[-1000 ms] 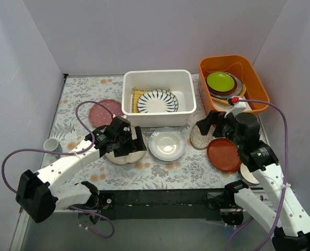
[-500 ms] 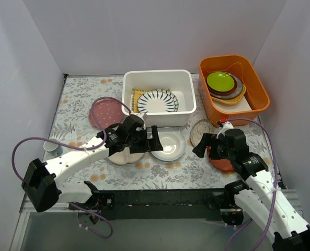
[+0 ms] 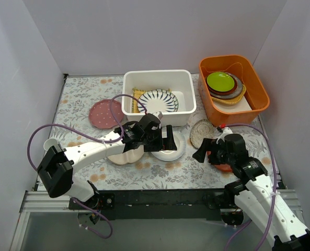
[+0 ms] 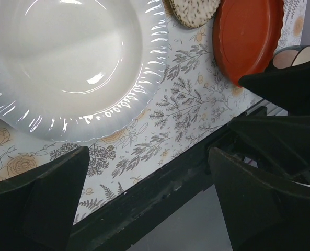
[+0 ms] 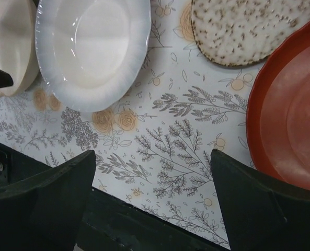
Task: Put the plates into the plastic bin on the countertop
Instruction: Pick up the plate at the center of the board.
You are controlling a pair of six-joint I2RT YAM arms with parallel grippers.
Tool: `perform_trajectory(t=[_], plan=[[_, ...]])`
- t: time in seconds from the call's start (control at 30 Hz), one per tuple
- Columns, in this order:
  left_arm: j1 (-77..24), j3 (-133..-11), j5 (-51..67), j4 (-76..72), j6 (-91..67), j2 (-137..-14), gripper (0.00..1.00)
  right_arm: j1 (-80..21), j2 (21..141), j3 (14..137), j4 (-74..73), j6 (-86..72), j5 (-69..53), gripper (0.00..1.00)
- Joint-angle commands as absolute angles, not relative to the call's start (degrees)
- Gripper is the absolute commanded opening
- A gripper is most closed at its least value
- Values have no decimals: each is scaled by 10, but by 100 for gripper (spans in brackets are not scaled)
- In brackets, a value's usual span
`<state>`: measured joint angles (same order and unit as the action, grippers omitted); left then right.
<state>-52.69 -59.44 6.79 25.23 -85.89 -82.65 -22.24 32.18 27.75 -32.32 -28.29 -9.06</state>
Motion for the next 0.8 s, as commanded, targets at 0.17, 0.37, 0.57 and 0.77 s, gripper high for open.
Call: perform_trajectory(t=[0.17,0.37,0.57,0.77], plan=[[-530,-594,17,284,-868,-779,98,-222,327,219,-234,-344,-170,98],[-527,-581,-29,320,-879,-746,98,-223,349,178,-147,-384,-213,98],[-406,-544,-1,360,-864,-685,98,-223,375,187,-131,-381,-221,98],[-257,-552,59,382,-795,-626,98,-224,376,187,-131,-376,-230,96]])
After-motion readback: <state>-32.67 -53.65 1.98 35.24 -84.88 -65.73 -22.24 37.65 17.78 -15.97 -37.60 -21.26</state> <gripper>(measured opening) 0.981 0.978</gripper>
